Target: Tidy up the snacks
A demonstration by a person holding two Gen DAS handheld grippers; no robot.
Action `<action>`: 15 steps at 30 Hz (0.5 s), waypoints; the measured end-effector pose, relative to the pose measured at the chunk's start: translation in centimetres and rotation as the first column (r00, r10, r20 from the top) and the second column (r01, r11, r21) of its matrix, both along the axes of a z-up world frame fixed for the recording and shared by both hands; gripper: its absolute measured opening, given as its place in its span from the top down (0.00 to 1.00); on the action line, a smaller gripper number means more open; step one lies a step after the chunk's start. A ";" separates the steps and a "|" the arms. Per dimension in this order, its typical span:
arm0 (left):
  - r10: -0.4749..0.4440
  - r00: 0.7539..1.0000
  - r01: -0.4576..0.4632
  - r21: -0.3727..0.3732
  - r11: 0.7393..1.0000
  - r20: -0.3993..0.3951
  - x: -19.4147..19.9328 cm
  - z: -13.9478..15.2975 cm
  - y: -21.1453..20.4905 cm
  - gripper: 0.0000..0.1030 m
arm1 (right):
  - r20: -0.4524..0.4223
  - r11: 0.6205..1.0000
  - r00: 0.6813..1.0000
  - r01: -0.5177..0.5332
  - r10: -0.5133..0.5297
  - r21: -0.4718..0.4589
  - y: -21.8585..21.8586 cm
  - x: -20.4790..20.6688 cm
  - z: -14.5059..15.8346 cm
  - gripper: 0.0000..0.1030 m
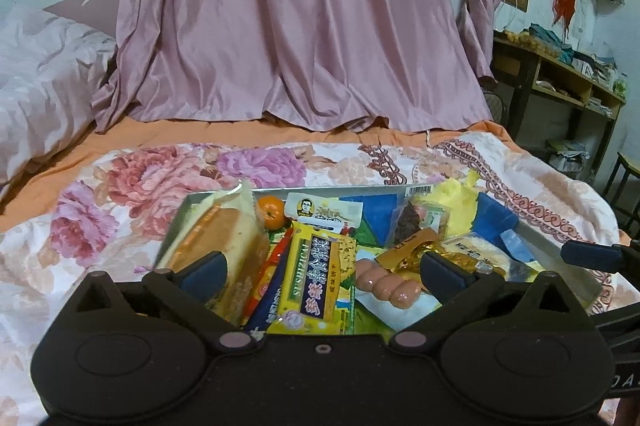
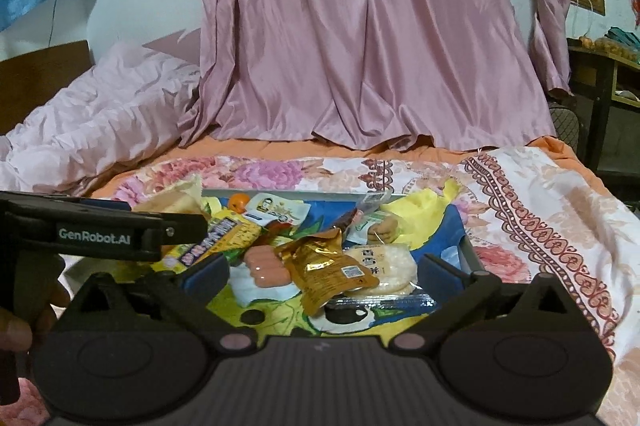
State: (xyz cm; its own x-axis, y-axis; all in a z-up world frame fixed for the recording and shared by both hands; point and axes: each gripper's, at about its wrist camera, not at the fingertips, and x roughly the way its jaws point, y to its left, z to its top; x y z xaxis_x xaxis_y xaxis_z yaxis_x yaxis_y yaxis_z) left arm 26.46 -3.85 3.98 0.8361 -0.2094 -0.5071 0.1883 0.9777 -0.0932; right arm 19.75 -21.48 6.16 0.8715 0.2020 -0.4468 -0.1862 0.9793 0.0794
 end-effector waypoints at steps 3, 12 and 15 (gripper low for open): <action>0.001 1.000 -0.001 0.000 1.000 0.013 -1.5 1.0 0.6 0.01 | 0.013 1.000 1.000 -0.005 0.005 0.011 -0.1 -1.4 0.9 0.00; 0.006 0.999 -0.007 0.011 1.000 0.050 -5.9 4.8 2.4 0.01 | 0.076 0.997 0.997 -0.007 0.002 0.071 -0.5 -6.4 4.4 0.00; 0.008 0.998 -0.009 0.013 1.000 0.064 -7.8 5.9 2.8 0.01 | 0.097 0.996 0.995 -0.012 0.004 0.085 -0.7 -8.1 5.5 0.00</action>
